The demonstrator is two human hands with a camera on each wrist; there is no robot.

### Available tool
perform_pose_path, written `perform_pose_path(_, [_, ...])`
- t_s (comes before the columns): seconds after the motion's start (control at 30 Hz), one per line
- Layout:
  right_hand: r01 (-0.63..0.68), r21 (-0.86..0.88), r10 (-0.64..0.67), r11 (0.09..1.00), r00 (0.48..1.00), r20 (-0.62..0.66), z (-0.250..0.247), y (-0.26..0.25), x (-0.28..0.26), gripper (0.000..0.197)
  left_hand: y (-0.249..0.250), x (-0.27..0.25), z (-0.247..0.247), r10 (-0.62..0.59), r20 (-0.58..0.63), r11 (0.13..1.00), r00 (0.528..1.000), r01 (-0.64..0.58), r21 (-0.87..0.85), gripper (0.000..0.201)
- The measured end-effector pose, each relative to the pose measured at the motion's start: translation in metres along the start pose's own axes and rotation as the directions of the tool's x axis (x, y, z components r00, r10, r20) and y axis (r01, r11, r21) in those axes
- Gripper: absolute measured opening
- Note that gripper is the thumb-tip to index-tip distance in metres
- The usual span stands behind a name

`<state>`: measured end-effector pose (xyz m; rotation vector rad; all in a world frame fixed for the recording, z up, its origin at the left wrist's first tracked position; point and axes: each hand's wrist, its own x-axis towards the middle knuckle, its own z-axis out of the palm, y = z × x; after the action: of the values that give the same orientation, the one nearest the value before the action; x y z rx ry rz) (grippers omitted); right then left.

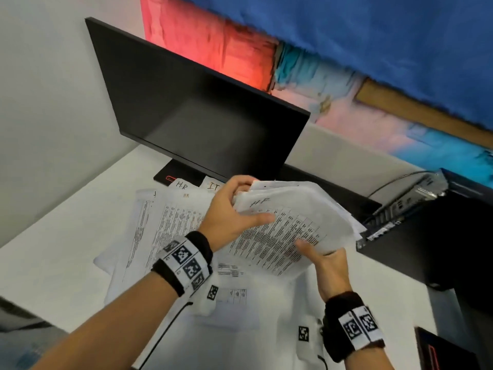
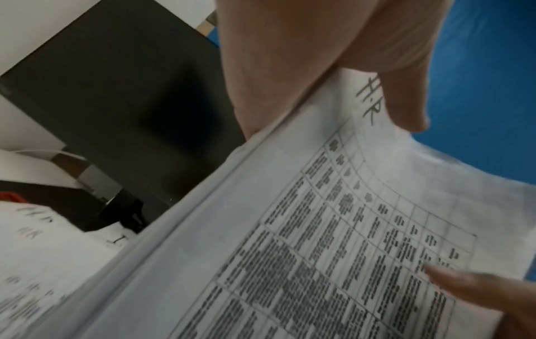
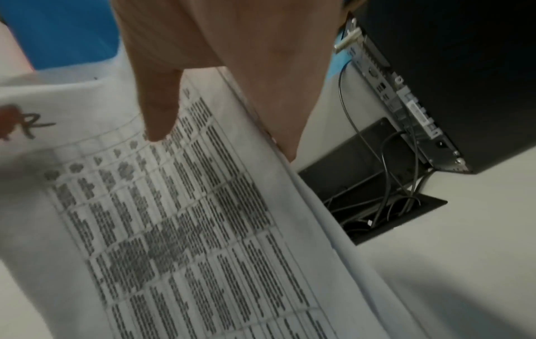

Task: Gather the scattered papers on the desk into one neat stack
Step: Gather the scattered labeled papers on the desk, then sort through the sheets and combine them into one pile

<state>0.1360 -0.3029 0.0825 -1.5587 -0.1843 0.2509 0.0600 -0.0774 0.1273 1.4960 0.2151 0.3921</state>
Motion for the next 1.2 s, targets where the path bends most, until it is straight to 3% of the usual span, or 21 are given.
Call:
perform_pose_path(0.13, [-0.019,0.027,0.020,0.999,0.999,-0.035,0.002,0.004,0.001,0.048,-0.020,0.000,-0.004,-0.079,-0.107,0.997,0.991,0.076,-0.035,0.056])
perform_pose_path(0.27, [-0.038,-0.068,0.039,0.997,0.999,0.004,0.009,0.018,0.003,0.042,-0.029,-0.007,-0.004,-0.167,0.002,0.984,0.986,0.167,0.059,0.040])
perform_pose_path(0.4, [0.068,-0.077,-0.075,0.995,0.993,-0.095,0.013,0.009,0.007,0.030,-0.030,-0.009,-0.012,-0.146,0.095,0.982,0.985,0.132,0.137,0.062])
perform_pose_path(0.5, [0.095,-0.064,-0.104,0.993,0.982,-0.159,0.007,-0.003,0.007,0.025,-0.048,-0.008,-0.054,-0.253,-0.043,0.923,0.966,0.255,0.288,0.070])
perform_pose_path(0.57, [0.112,-0.037,-0.117,0.993,0.975,-0.187,0.002,-0.011,0.007,0.028,-0.072,-0.011,-0.096,-0.349,-0.271,0.848,0.897,0.425,0.317,0.068])
perform_pose_path(0.63, [0.123,-0.006,-0.121,0.992,0.971,-0.208,0.004,-0.020,0.005,0.041,-0.093,-0.018,-0.137,-0.404,-0.466,0.763,0.787,0.571,0.303,0.071])
perform_pose_path(0.7, [0.094,0.032,-0.085,0.995,0.972,-0.217,0.005,-0.020,0.009,0.052,-0.110,-0.025,-0.168,-0.445,-0.510,0.711,0.736,0.637,0.298,0.077])
perform_pose_path(0.8, [-0.070,0.048,0.075,0.996,0.992,-0.104,0.021,-0.013,0.016,0.070,-0.132,-0.031,-0.191,-0.512,-0.479,0.663,0.713,0.683,0.308,0.081])
perform_pose_path(0.87, [-0.231,0.026,0.230,0.973,0.973,0.032,0.048,0.002,0.017,0.051,-0.146,-0.029,-0.196,-0.517,-0.460,0.683,0.722,0.672,0.287,0.079])
perform_pose_path(0.93, [-0.410,-0.018,0.408,0.912,0.903,0.133,0.077,0.022,0.012,0.049,-0.152,-0.023,-0.195,-0.555,-0.407,0.694,0.726,0.674,0.254,0.075])
perform_pose_path(1.0, [-0.550,-0.017,0.542,0.835,0.817,0.197,0.104,0.045,0.007,0.058,-0.158,-0.018,-0.195,-0.606,-0.304,0.684,0.735,0.676,0.273,0.055])
perform_pose_path(1.1, [-0.644,-0.032,0.640,0.764,0.752,0.155,0.123,0.065,-0.001,0.036,-0.154,-0.016,-0.180,-0.590,-0.139,0.718,0.795,0.596,0.360,0.008])
perform_pose_path(1.13, [-0.653,-0.037,0.651,0.756,0.745,0.144,0.128,0.068,-0.002,0.027,-0.150,-0.017,-0.177,-0.582,-0.097,0.739,0.807,0.575,0.351,0.002])
perform_pose_path(1.2, [-0.649,-0.056,0.651,0.758,0.750,0.116,0.134,0.072,-0.002,0.022,-0.149,-0.018,-0.176,-0.574,-0.039,0.767,0.818,0.554,0.322,0.021])
